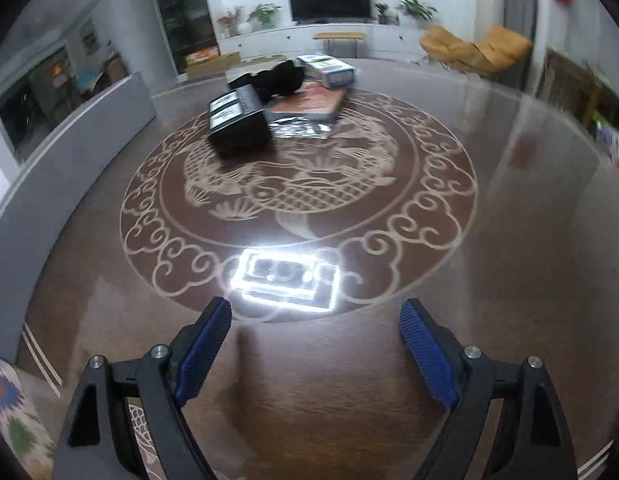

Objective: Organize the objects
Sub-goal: 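Withdraw both grippers from the box back over the table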

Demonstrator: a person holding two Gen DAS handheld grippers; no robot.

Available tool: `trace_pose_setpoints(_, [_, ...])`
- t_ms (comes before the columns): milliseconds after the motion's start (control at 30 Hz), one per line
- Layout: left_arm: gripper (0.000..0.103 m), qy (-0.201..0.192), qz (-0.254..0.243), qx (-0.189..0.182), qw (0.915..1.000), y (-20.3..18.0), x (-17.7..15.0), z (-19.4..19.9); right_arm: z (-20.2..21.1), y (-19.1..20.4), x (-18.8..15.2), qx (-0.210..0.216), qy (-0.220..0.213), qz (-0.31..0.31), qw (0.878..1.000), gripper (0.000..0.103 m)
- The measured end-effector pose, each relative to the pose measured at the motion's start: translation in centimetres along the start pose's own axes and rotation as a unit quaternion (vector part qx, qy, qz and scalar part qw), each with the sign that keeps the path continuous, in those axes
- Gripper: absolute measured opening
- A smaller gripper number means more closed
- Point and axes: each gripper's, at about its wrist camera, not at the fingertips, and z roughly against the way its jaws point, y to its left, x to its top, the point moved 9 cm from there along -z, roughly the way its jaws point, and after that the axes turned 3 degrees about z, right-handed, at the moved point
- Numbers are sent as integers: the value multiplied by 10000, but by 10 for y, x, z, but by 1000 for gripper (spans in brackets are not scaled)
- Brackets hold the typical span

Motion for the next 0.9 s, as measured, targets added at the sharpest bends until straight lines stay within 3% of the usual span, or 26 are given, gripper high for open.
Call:
trace_pose_setpoints(100, [100, 394, -46, -692, 9968, -55, -22, -31, 2, 6, 15, 142, -49, 67, 9999, 87])
trace_pose_setpoints(233, [100, 1223, 113, -921, 9881, -83, -70, -80, -15, 44, 63, 369, 66, 460, 9982, 87])
trace_pose_setpoints(300, [100, 1479, 219, -973, 9840, -86, -88, -88, -35, 66, 97, 480, 167, 693, 9963, 87])
trace_pose_setpoints(367, [100, 1551, 197, -946, 9832, -85, -98, -85, -56, 78, 130, 248, 225, 896, 9954, 87])
trace_pose_setpoints(500, [100, 1554, -155, -709, 9852, -78, -114, -76, -107, 91, 162, -52, 711, 1085, 9915, 87])
trace_pose_setpoints(567, [100, 1638, -277, -617, 9842, -74, -123, -76, -130, 93, 161, -65, 1060, 1104, 9882, 86])
trace_pose_setpoints(633, [100, 1767, -344, -622, 9817, -74, -131, -79, -136, 92, 158, -161, 1080, 1140, 9875, 62])
trace_pose_setpoints(767, [100, 1974, -574, -649, 9765, -82, -137, -93, -115, 100, 138, 371, 880, 1003, 9904, 60])
trace_pose_setpoints(900, [100, 2021, -970, -640, 9724, -95, -124, -113, -72, 86, 78, 512, 635, 1247, 9888, 60])
